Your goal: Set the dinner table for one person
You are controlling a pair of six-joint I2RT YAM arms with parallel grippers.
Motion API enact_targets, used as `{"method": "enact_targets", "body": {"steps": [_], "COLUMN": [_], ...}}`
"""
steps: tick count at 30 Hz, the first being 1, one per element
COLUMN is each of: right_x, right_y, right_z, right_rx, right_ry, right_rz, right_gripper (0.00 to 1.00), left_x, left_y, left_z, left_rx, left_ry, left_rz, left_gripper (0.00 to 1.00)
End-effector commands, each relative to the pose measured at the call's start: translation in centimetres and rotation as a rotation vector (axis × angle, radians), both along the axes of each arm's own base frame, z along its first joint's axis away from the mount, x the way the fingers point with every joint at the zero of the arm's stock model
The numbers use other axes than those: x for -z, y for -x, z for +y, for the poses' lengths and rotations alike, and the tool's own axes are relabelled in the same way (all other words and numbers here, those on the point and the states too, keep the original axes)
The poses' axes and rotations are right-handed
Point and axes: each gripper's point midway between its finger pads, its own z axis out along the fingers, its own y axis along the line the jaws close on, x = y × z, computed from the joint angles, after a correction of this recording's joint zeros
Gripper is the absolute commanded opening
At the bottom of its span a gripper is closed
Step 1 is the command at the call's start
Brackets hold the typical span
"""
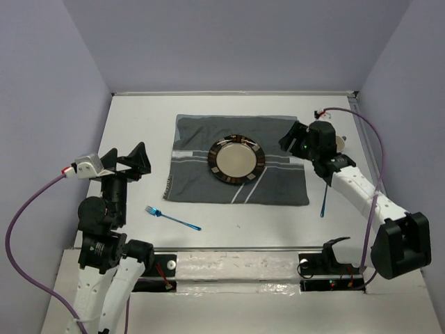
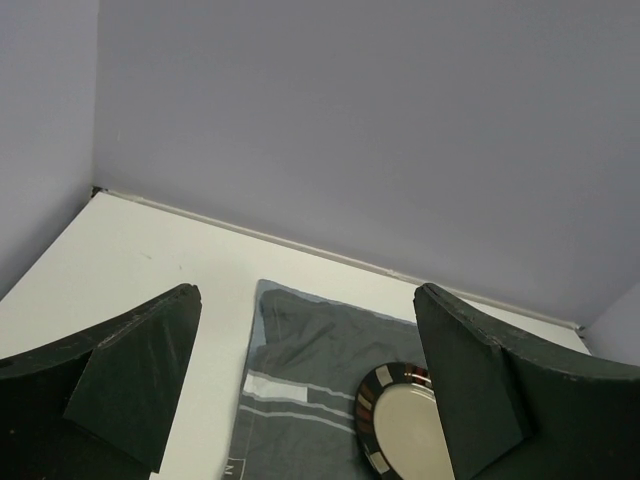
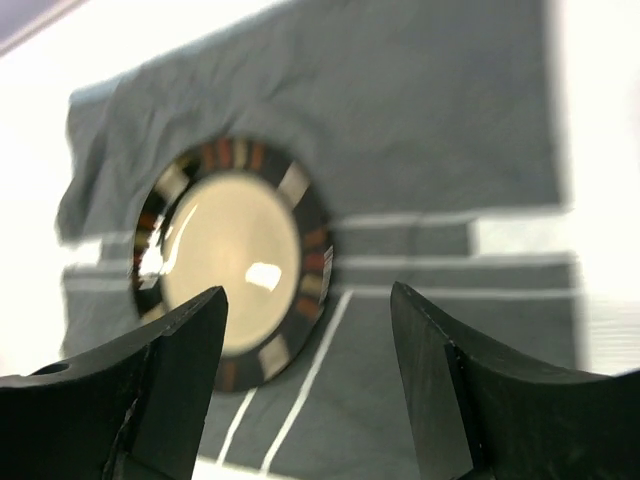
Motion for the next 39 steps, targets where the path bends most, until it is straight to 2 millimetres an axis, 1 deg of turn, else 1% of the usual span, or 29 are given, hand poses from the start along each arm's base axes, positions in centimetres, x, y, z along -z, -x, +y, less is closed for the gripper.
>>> {"method": "enact_targets", "body": {"steps": [1,2,4,5,6,7,8,9,11,12,13,14,17,18,21,23,24,25,26,27,30,31,32,33,34,35,36,37,39], "right_x": [-5.0,-5.6,-5.7,-5.8,-6.4,-5.5,-6.1,-4.8,-4.0,-3.2,-3.3,-2.3,-0.5,0.3,1.7,2.2,2.6,2.5,2.2,2.0,-0.3,-1.6,-3.2,-3.4,-5.0,-6.2,-5.7,-6.3,-6.6], "right_y": [-1.1,-1.2,-1.5,-2.0,-2.2,-2.8,-3.5,-4.2,-4.9,-5.5,-5.6,-6.1,-7.0,-7.4,-8.0,-8.1,-8.1,-8.2,-8.3,-8.4,-8.6,-8.7,-9.2,-9.2,-10.1,-10.9,-11.1,-12.2,-13.2], "right_z": [-9.3,-10.5,-12.8,-14.6,-15.2,-15.8,-16.9,-17.6,-18.1,-18.2,-18.3,-18.0,-17.2,-17.1,-17.5,-17.7,-17.8,-18.1,-18.2,-18.4,-18.8,-18.1,-16.6,-16.7,-14.7,-13.7,-12.7,-10.8,-9.2], "right_rx": [0.290,0.326,0.380,0.423,0.439,0.443,0.478,0.479,0.463,0.448,0.441,0.424,0.371,0.366,0.377,0.388,0.393,0.406,0.411,0.415,0.427,0.419,0.385,0.392,0.341,0.312,0.283,0.230,0.186], "right_ry": [0.335,0.353,0.387,0.398,0.398,0.417,0.427,0.461,0.467,0.465,0.449,0.438,0.403,0.403,0.421,0.430,0.436,0.445,0.450,0.461,0.476,0.506,0.533,0.536,0.552,0.560,0.558,0.552,0.565], "right_rz": [-0.060,-0.064,-0.045,-0.033,-0.042,-0.010,-0.014,0.026,0.069,0.092,0.090,0.113,0.151,0.170,0.205,0.221,0.231,0.229,0.223,0.220,0.173,0.141,0.099,0.095,0.044,0.010,0.015,-0.011,-0.024], "right_gripper": [0.71,0.71,0.72,0.73,0.73,0.73,0.72,0.72,0.72,0.71,0.70,0.68,0.64,0.62,0.56,0.49,0.39,0.29,0.07,0.00,0.00,0.00,0.00,0.00,0.00,0.00,0.00,0.00,0.00], "left_x": [-2.4,-2.6,-2.8,-2.7,-2.7,-2.4,-2.3,-2.2,-2.3,-2.4,-2.4,-2.5,-2.6,-2.6,-2.7,-2.7,-2.8,-2.8,-2.8,-2.8,-2.9,-2.9,-2.9,-3.0,-3.0,-3.0,-3.0,-3.0,-2.9], "left_y": [1.3,1.4,1.6,1.6,1.5,1.3,1.2,1.2,1.4,1.6,1.6,1.7,1.9,1.9,1.9,2.0,2.1,2.1,2.2,2.2,2.2,2.2,2.3,2.3,2.3,2.4,2.3,2.3,2.3], "left_z": [-0.9,-1.0,-1.0,-1.0,-1.2,-1.4,-1.9,-2.1,-2.3,-2.3,-2.2,-2.2,-2.2,-2.3,-2.5,-2.5,-2.5,-2.5,-2.5,-2.6,-2.7,-2.7,-2.8,-2.7,-2.7,-2.6,-2.6,-2.7,-2.6], "left_rx": [0.064,0.068,0.071,0.068,0.076,0.085,0.103,0.110,0.120,0.124,0.122,0.119,0.122,0.128,0.137,0.140,0.140,0.141,0.144,0.146,0.153,0.153,0.155,0.155,0.154,0.151,0.150,0.150,0.147], "left_ry": [0.008,0.009,0.011,0.013,0.012,0.011,0.009,0.006,0.006,0.006,0.004,0.006,0.009,0.010,0.008,0.009,0.009,0.009,0.010,0.011,0.012,0.012,0.012,0.013,0.012,0.014,0.012,0.012,0.010], "left_rz": [-0.093,-0.100,-0.109,-0.103,-0.100,-0.088,-0.083,-0.077,-0.083,-0.088,-0.088,-0.092,-0.100,-0.100,-0.101,-0.105,-0.108,-0.108,-0.109,-0.108,-0.109,-0.111,-0.112,-0.114,-0.115,-0.116,-0.115,-0.113,-0.112], "left_gripper": [0.99,0.99,0.99,0.99,0.99,0.99,0.99,0.99,0.99,0.99,0.99,0.99,0.99,0.99,0.99,0.99,0.99,0.99,0.99,0.99,0.99,0.99,0.99,0.99,0.99,0.99,0.99,0.99,0.99]}}
